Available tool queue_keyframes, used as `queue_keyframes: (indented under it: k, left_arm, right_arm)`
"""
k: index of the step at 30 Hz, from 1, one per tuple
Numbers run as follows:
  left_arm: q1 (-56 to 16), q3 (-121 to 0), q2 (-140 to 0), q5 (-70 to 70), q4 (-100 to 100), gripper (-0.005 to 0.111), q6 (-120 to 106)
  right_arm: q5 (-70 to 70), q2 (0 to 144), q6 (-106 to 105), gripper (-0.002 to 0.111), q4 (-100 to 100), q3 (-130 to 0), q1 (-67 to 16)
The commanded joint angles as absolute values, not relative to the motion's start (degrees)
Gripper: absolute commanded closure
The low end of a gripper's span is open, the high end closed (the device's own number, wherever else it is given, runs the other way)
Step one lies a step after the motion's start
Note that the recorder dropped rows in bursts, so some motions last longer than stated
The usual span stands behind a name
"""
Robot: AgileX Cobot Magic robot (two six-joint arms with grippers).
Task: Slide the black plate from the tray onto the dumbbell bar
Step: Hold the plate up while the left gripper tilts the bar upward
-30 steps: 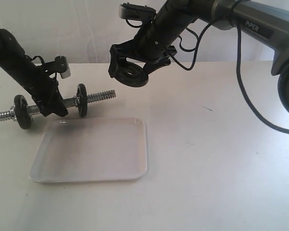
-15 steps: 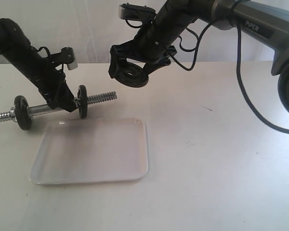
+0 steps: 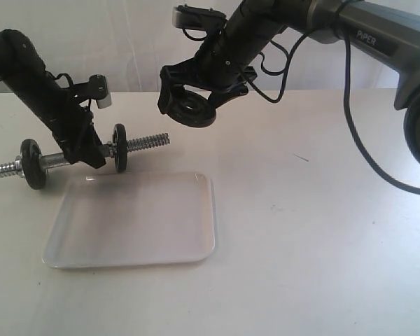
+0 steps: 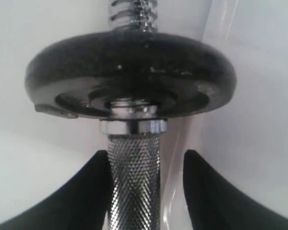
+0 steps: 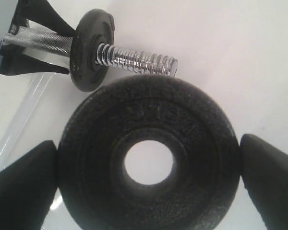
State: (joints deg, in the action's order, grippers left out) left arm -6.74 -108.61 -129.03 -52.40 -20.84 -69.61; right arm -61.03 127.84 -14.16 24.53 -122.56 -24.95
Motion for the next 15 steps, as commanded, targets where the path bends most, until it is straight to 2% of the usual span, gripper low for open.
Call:
queue_keyframes:
  k: [1,8,15]
  left_arm:
    - [-7.14,-108.61,-129.87,-53.1,-20.23,0.063,-69.13]
    - [-7.4,-108.61,-130.69,-52.81,-20.46,0.104,-68.79]
    - [-7.49,-108.61,-129.22,-51.82,-20.91,0.107,-68.32]
  right_arm:
    - [-60.35,125.9,-15.17,0.108,26.26,-122.75,-24.5]
    - [-60.35,125.9,-15.17,0.108,26.26,-122.75,-24.5]
    - [-60.1,125.9,-15.3,0.108,26.26,-122.75,-24.5]
